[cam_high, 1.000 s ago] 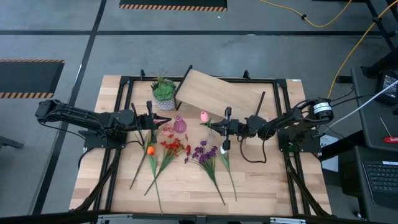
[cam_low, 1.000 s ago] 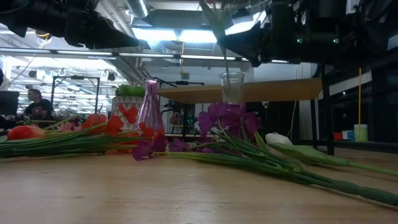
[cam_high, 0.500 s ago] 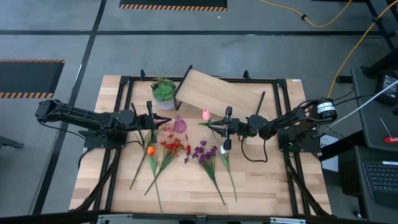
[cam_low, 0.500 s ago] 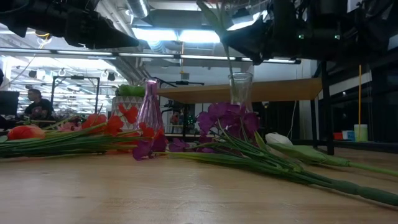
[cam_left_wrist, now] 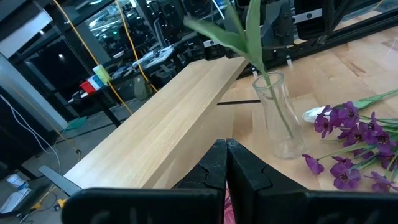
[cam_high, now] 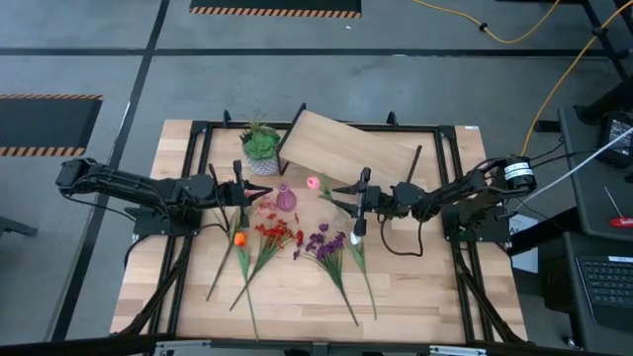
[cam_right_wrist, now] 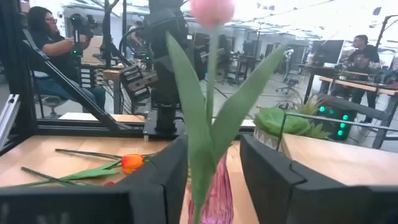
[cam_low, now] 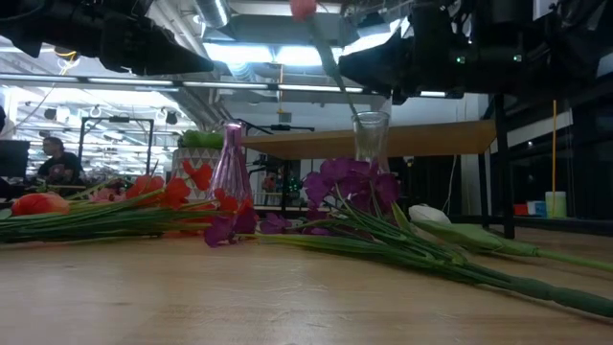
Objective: Pick and place flowers into a vace then onto a shelf
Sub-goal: Put the white flower into the transparent vase
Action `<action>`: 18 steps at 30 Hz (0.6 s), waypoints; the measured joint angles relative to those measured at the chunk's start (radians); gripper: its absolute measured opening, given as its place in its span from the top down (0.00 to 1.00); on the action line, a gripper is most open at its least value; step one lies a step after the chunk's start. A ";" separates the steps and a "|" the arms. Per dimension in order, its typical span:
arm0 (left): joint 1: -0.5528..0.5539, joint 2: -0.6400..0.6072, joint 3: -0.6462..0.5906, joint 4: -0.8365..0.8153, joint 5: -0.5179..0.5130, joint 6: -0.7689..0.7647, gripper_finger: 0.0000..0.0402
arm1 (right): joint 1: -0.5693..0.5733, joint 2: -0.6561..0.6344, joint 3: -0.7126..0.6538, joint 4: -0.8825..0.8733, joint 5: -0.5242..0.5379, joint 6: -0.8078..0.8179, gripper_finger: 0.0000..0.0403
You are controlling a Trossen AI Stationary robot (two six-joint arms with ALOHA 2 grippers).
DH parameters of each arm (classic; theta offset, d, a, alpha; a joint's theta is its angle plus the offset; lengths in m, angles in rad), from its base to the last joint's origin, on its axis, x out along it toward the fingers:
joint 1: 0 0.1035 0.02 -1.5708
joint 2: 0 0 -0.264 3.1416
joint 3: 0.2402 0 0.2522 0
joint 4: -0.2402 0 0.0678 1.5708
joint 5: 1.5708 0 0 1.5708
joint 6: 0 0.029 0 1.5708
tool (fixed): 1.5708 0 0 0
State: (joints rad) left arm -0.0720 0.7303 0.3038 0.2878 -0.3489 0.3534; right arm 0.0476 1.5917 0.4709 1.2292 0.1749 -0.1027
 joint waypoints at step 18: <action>0.000 0.000 0.000 0.000 0.007 0.000 1.00 | 0.018 -0.308 0.037 -0.536 0.030 0.050 0.58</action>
State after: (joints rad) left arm -0.0719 0.7303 0.3038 0.2874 -0.3416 0.3534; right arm 0.0655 1.2841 0.5081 0.6932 0.2052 -0.0528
